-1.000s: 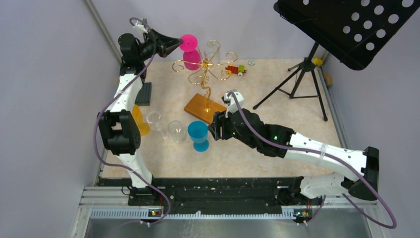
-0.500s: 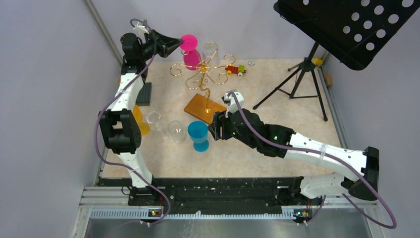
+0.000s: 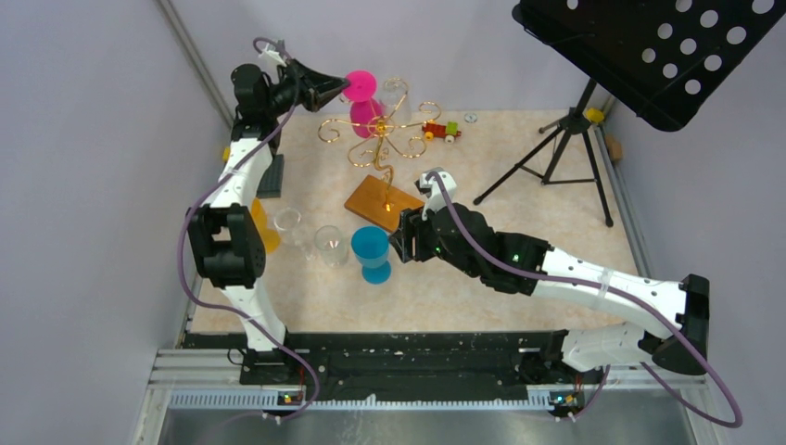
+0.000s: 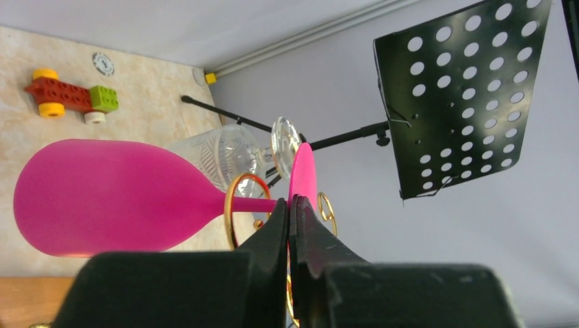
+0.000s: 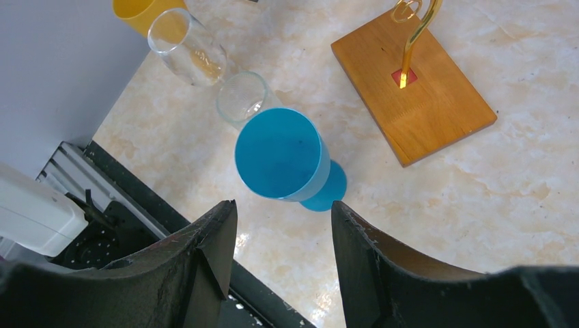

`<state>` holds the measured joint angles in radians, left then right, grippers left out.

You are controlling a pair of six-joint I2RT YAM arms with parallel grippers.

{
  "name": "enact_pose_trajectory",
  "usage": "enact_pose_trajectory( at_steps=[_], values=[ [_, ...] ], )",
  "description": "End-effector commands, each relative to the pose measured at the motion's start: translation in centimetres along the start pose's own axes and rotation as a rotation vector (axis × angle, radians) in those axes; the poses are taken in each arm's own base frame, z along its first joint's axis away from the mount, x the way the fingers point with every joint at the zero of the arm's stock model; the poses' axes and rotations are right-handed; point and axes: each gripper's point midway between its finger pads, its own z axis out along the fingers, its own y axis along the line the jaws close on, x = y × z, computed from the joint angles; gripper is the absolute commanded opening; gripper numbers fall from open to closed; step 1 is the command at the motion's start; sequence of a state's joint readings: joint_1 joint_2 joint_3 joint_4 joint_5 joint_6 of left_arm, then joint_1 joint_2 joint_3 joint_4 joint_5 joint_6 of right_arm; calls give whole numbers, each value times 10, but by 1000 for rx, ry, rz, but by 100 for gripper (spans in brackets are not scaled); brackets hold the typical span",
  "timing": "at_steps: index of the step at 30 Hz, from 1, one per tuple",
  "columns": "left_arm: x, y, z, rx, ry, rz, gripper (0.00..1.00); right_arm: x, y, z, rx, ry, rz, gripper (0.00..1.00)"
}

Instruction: Take the wine glass off the wine glass rack

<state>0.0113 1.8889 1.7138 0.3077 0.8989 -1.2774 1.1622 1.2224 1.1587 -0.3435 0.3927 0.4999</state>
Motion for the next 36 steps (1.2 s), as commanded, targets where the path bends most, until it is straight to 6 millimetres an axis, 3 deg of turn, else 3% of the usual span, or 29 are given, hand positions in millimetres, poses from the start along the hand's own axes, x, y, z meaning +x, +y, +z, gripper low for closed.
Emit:
enact_pose_trajectory(
  at_steps=[1, 13, 24, 33, 36],
  values=[
    [13, -34, -11, 71, 30, 80, 0, -10, 4, 0, -19, -32, 24, 55],
    [20, -50, -31, 42, 24, 115, 0, -11, 4, -2, -22, -35, 35, 55],
    [9, -39, -60, -38, -57, 143, 0, -11, 5, -3, -28, -39, 41, 55],
    [-16, -51, -105, -158, -217, 238, 0, -12, 5, -3, -31, -41, 42, 55],
    [-15, -68, -122, -198, -261, 316, 0, -13, 9, -4, -51, -42, 41, 61]
  ],
)
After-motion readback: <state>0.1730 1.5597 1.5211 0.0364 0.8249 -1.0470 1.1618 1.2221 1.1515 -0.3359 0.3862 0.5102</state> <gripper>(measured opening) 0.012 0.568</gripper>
